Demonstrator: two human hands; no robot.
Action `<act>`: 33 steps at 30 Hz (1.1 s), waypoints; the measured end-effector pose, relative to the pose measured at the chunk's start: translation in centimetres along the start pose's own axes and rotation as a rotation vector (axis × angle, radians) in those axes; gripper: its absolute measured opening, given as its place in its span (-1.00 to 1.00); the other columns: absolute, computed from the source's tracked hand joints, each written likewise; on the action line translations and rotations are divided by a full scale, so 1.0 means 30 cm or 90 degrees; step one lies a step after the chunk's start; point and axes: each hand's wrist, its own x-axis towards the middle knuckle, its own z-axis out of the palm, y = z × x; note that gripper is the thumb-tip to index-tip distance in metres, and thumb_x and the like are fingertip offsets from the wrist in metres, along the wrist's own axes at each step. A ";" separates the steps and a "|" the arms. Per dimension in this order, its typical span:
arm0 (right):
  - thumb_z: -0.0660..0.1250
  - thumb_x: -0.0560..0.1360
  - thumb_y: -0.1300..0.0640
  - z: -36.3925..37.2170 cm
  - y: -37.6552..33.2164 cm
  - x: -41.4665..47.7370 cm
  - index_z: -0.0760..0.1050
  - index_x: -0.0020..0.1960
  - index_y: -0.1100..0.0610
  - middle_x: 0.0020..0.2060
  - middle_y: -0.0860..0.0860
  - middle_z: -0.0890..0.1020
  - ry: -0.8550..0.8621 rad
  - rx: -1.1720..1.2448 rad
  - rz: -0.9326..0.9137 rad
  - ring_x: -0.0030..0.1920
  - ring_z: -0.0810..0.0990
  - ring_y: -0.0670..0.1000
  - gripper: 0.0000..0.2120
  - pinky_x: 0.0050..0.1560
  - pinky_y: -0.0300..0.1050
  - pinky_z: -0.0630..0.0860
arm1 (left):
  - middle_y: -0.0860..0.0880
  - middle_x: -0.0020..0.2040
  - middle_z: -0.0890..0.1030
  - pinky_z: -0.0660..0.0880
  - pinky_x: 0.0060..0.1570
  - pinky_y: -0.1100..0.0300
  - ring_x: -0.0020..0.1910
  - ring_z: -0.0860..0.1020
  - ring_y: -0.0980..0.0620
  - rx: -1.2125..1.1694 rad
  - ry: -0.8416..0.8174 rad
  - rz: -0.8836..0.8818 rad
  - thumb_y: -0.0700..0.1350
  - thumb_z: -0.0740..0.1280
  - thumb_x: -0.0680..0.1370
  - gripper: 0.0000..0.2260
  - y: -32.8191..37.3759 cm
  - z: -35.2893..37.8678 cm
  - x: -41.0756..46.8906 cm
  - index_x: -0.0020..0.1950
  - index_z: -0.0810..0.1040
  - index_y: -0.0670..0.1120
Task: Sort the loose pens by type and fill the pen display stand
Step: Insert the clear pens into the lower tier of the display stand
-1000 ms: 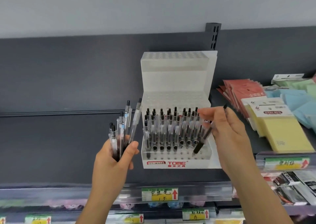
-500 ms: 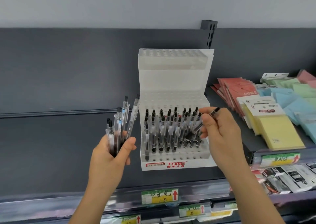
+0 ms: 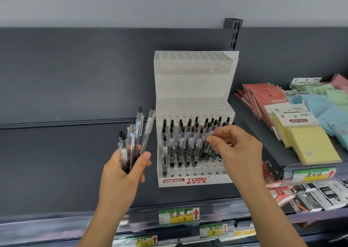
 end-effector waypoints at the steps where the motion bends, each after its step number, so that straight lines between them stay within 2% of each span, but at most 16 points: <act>1: 0.46 0.39 0.15 0.005 0.006 -0.002 0.59 -0.20 -0.01 -0.33 -0.12 0.64 -0.002 0.007 0.009 -0.28 0.60 -0.14 -0.91 -0.13 -0.18 0.58 | 0.09 -0.39 0.63 0.42 -0.43 0.36 -0.54 0.45 0.20 0.000 -0.001 -0.001 -0.06 0.35 0.48 -0.94 0.001 -0.001 0.000 -0.08 0.50 0.01; 3: 0.45 0.41 0.15 0.014 0.019 -0.003 0.62 -0.17 0.01 -0.32 -0.13 0.65 -0.003 0.006 0.023 -0.28 0.61 -0.15 -0.95 -0.13 -0.20 0.58 | 0.08 -0.35 0.64 0.43 -0.38 0.29 -0.53 0.46 0.19 0.002 -0.003 -0.002 -0.06 0.34 0.49 -0.95 0.003 -0.004 0.000 -0.09 0.50 0.02; 7: 0.43 0.43 0.13 0.027 0.040 -0.007 0.63 -0.14 0.02 -0.30 -0.14 0.65 -0.029 -0.032 0.028 -0.26 0.59 -0.20 -0.96 -0.17 -0.31 0.54 | 0.09 -0.39 0.62 0.42 -0.45 0.39 -0.52 0.46 0.17 -0.004 -0.010 0.000 -0.01 0.31 0.48 -0.92 0.008 -0.010 -0.001 -0.09 0.51 0.00; 11: 0.42 0.43 0.12 0.024 0.040 -0.009 0.61 -0.15 0.00 -0.30 -0.15 0.63 -0.040 -0.049 0.017 -0.24 0.57 -0.22 -0.97 -0.23 -0.43 0.49 | 0.08 -0.42 0.61 0.41 -0.46 0.40 -0.52 0.45 0.17 -0.016 -0.030 0.006 0.09 0.27 0.40 -0.76 0.018 -0.008 -0.011 -0.07 0.52 -0.03; 14: 0.43 0.42 0.08 0.018 0.035 -0.015 0.57 -0.15 0.01 -0.30 -0.16 0.60 -0.033 -0.074 0.007 -0.23 0.53 -0.27 -0.95 -0.25 -0.50 0.43 | 0.07 -0.40 0.62 0.42 -0.46 0.40 -0.52 0.46 0.17 -0.027 -0.032 0.016 0.09 0.27 0.39 -0.76 0.029 -0.007 -0.017 -0.08 0.52 -0.04; 17: 0.45 0.40 0.05 0.009 0.023 -0.029 0.52 -0.19 0.02 -0.32 -0.12 0.55 0.015 -0.084 -0.021 -0.26 0.49 -0.22 -0.89 -0.25 -0.44 0.42 | 0.05 -0.32 0.65 0.43 -0.45 0.38 -0.53 0.46 0.16 -0.041 -0.033 0.023 0.08 0.28 0.37 -0.78 0.040 -0.009 -0.023 -0.09 0.51 -0.01; 20: 0.46 0.39 0.07 0.003 -0.009 -0.049 0.53 -0.20 0.02 -0.33 -0.08 0.53 0.032 -0.041 -0.046 -0.29 0.47 -0.14 -0.89 -0.26 -0.35 0.44 | 0.03 -0.33 0.65 0.44 -0.45 0.38 -0.54 0.47 0.14 -0.043 -0.052 0.035 0.07 0.30 0.36 -0.78 0.049 -0.010 -0.033 -0.09 0.51 -0.03; 22: 0.45 0.37 0.02 0.008 -0.042 -0.067 0.55 -0.17 -0.01 -0.31 -0.09 0.55 -0.004 0.004 -0.055 -0.28 0.49 -0.13 -0.90 -0.27 -0.35 0.45 | 0.01 -0.36 0.64 0.44 -0.44 0.39 -0.54 0.47 0.15 -0.030 -0.078 0.045 0.05 0.31 0.37 -0.80 0.056 -0.006 -0.044 -0.10 0.52 -0.03; 24: 0.38 0.33 -0.11 0.018 -0.074 -0.091 0.56 -0.12 -0.08 -0.30 -0.12 0.57 -0.077 0.057 -0.052 -0.27 0.51 -0.12 -0.83 -0.27 -0.34 0.47 | -0.03 -0.39 0.63 0.42 -0.43 0.41 -0.55 0.47 0.16 -0.014 -0.116 0.057 0.01 0.34 0.38 -0.87 0.065 -0.002 -0.057 -0.13 0.52 0.00; 26: 0.31 0.31 -0.18 0.032 -0.090 -0.111 0.55 -0.10 -0.11 -0.29 -0.13 0.60 -0.161 0.093 -0.047 -0.27 0.56 -0.10 -0.77 -0.28 -0.31 0.49 | -0.04 -0.42 0.62 0.39 -0.46 0.44 -0.55 0.47 0.17 0.010 -0.166 0.069 0.04 0.35 0.34 -0.85 0.075 0.003 -0.071 -0.13 0.53 0.04; 29: 0.32 0.39 -0.03 0.044 -0.090 -0.129 0.53 -0.17 0.02 -0.34 -0.11 0.61 -0.227 0.178 -0.019 -0.34 0.59 -0.10 -0.87 -0.33 -0.31 0.49 | -0.03 -0.46 0.59 0.33 -0.49 0.46 -0.56 0.45 0.19 0.033 -0.211 0.064 0.07 0.34 0.32 -0.83 0.080 0.008 -0.083 -0.12 0.52 0.10; 33: 0.28 0.50 0.19 0.017 -0.090 -0.121 0.51 -0.12 0.16 -0.31 0.01 0.64 -0.201 0.235 0.005 -0.31 0.62 -0.06 -0.94 -0.31 -0.29 0.54 | 0.00 -0.41 0.63 0.36 -0.41 0.46 -0.50 0.50 0.22 0.074 -0.168 0.075 0.12 0.28 0.37 -0.83 0.069 0.009 -0.077 -0.12 0.52 0.09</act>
